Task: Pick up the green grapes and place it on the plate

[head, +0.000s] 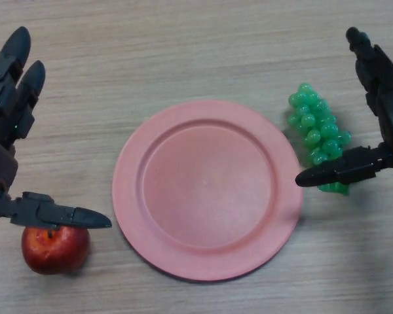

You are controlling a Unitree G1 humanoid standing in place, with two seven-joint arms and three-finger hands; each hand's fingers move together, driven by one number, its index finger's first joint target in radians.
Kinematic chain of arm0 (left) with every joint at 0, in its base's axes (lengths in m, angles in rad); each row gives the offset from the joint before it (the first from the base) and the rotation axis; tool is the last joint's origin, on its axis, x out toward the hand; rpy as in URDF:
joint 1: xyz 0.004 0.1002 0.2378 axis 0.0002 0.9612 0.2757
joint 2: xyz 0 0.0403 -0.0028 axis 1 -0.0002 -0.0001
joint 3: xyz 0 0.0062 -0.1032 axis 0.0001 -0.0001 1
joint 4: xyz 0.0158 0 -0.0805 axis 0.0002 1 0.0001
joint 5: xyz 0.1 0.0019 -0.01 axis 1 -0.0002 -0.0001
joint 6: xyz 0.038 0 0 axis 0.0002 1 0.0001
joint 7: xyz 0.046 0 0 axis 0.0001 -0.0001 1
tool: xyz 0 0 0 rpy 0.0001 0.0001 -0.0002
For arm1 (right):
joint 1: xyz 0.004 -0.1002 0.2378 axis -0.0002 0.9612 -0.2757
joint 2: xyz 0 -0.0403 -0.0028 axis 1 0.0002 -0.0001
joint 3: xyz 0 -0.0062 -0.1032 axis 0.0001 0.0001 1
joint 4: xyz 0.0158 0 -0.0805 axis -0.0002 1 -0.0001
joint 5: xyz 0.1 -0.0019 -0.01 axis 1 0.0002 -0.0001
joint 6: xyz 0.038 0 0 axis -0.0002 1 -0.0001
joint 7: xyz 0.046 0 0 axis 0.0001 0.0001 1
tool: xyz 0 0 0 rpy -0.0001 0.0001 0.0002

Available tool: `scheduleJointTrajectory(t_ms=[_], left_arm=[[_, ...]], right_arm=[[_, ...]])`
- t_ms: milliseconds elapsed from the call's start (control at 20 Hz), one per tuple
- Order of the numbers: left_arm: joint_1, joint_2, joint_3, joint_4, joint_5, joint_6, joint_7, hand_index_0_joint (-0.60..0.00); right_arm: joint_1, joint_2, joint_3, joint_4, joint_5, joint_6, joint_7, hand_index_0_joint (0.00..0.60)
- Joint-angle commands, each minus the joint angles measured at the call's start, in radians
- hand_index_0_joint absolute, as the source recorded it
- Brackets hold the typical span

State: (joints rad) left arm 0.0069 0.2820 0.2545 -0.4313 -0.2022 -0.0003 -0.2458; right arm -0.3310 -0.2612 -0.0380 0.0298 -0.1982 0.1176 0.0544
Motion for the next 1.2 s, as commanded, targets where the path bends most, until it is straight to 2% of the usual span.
scheduleJointTrajectory(t_ms=[50, 300, 500, 600, 650, 700, 750, 850, 950, 1200], left_arm=[[-0.016, 0.033, 0.081, -0.06, 0.003, -0.116, 0.015, 0.0], [-0.018, 0.038, 0.094, -0.048, -0.012, -0.119, 0.018, 0.0], [-0.014, 0.035, 0.096, -0.038, -0.011, -0.126, 0.025, 0.0], [-0.014, 0.036, 0.097, -0.038, -0.011, -0.125, 0.027, 0.0], [-0.014, 0.036, 0.097, -0.038, -0.012, -0.123, 0.028, 0.0], [-0.014, 0.037, 0.098, -0.037, -0.012, -0.123, 0.028, 0.0], [-0.013, 0.038, 0.105, -0.032, -0.018, -0.125, 0.028, 0.0], [-0.011, 0.037, 0.106, -0.029, -0.013, -0.131, 0.032, 0.0], [-0.01, 0.036, 0.108, -0.023, -0.012, -0.138, 0.033, 0.0], [-0.002, 0.032, 0.101, -0.035, -0.003, -0.136, 0.038, 0.0]], right_arm=[[-0.097, -0.047, -0.028, 0.075, -0.03, -0.206, -0.095, 0.0], [-0.187, -0.064, -0.012, 0.334, -0.123, -0.334, -0.156, 0.0], [-0.249, -0.053, 0.017, 0.45, -0.204, -0.38, -0.201, 0.0], [-0.259, -0.047, 0.024, 0.469, -0.219, -0.388, -0.206, 0.199], [-0.27, -0.045, 0.031, 0.493, -0.243, -0.394, -0.213, 0.349], [-0.282, -0.048, 0.043, 0.522, -0.282, -0.402, -0.222, 0.449], [-0.311, -0.071, 0.078, 0.616, -0.44, -0.424, -0.261, 0.592], [-0.325, -0.072, 0.069, 0.661, -0.509, -0.427, -0.267, 0.6], [-0.321, -0.059, 0.056, 0.652, -0.498, -0.406, -0.232, 0.6], [-0.307, -0.061, 0.039, 0.588, -0.476, -0.353, -0.199, 0.6]])
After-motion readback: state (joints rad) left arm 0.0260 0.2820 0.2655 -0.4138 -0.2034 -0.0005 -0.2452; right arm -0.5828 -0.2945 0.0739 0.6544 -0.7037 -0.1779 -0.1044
